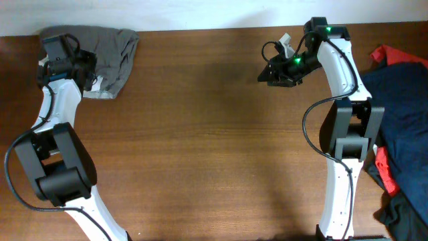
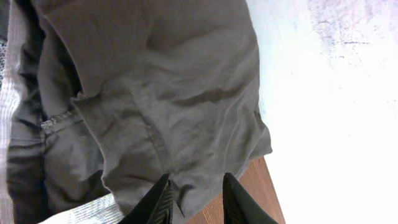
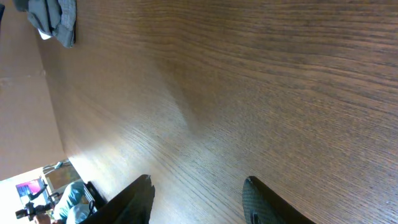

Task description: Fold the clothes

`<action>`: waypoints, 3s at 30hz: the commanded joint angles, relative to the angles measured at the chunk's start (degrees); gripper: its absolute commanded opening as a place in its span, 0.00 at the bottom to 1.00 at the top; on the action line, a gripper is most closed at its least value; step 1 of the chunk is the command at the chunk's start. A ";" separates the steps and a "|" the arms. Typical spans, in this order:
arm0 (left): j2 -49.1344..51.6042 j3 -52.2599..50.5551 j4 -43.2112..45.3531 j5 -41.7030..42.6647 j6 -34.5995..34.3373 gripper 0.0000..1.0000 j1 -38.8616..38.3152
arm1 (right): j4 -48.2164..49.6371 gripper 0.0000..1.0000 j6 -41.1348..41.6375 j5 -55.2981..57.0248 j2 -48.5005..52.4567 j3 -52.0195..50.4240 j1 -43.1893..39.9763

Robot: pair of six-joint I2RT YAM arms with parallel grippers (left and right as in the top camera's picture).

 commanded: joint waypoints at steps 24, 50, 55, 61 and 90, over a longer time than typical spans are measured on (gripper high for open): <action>11.45 0.85 16.48 -16.28 28.81 0.24 2.38 | -1.11 0.50 -0.63 0.44 -1.18 0.79 0.26; 2.56 3.13 -0.70 -5.51 37.38 0.24 -4.13 | -0.44 0.51 -0.61 0.44 -1.18 0.79 0.26; 6.99 3.10 -3.50 -5.18 37.35 0.25 -4.35 | -0.20 0.50 -0.61 0.44 -1.18 0.79 0.26; 7.89 3.13 -2.58 -2.80 37.38 0.27 -4.35 | -0.94 0.51 -0.61 0.44 -1.18 0.79 0.26; -14.16 3.41 -3.28 8.94 45.72 0.99 -10.49 | -2.01 0.33 3.93 -1.11 -7.56 1.01 0.02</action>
